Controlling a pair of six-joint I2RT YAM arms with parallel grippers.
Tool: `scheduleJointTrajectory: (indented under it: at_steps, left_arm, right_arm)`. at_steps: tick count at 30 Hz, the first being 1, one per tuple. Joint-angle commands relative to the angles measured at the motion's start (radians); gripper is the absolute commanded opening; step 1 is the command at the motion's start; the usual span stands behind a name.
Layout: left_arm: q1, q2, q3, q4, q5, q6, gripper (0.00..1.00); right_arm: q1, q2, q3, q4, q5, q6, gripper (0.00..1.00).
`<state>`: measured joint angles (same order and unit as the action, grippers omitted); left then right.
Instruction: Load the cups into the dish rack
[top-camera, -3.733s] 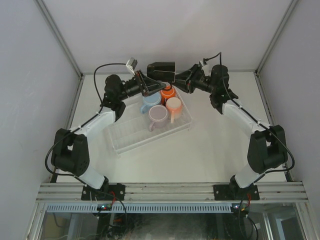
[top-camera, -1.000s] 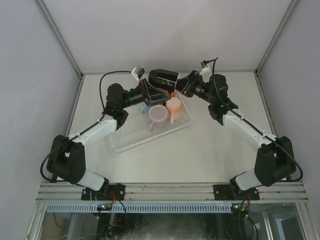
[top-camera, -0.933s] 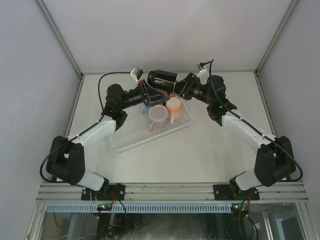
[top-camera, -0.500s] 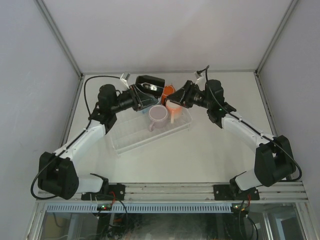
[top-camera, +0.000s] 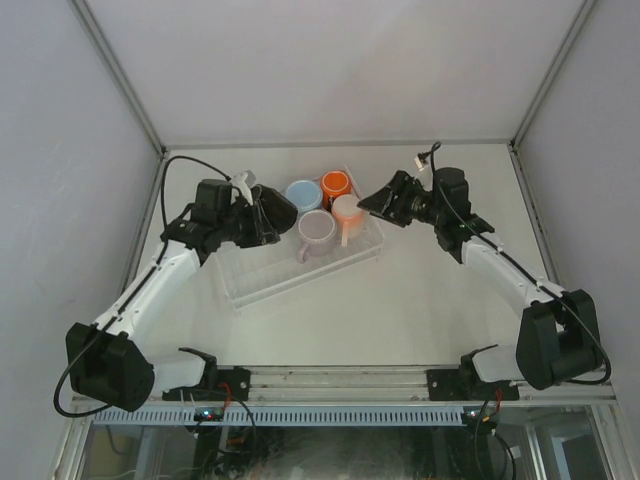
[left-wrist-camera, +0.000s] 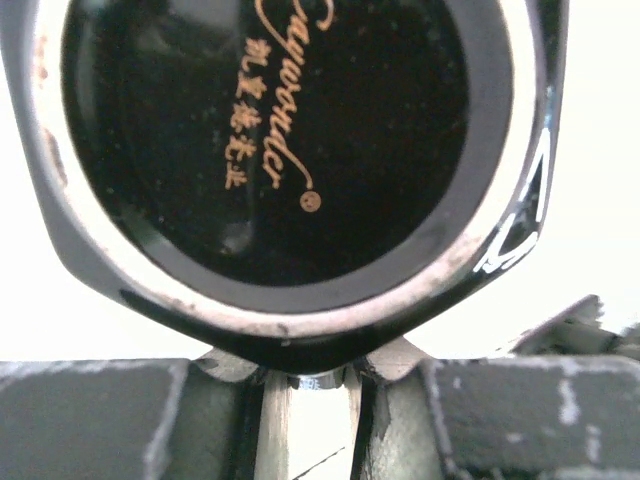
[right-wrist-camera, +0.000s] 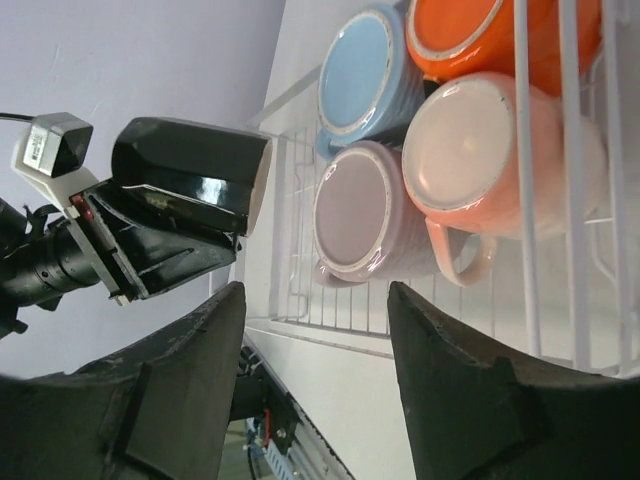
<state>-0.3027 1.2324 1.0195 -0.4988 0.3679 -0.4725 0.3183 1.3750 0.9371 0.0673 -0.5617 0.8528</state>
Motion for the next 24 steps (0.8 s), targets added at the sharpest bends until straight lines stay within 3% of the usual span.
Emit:
scheduleJointTrajectory:
  at_steps: [1, 9, 24]
  left_arm:
    - [0.016, -0.046, 0.135, -0.086, -0.161, 0.201, 0.00]
    - [0.018, 0.014, 0.176, -0.191, -0.367, 0.350, 0.00]
    - [0.019, 0.177, 0.206, -0.154, -0.436, 0.510, 0.00]
  right_arm:
    - [-0.027, -0.067, 0.008, -0.026, -0.008, -0.095, 0.59]
    - [-0.064, -0.093, -0.016, -0.018, -0.033, -0.103, 0.59]
    - [-0.119, -0.124, -0.049, -0.006, -0.059, -0.090, 0.59]
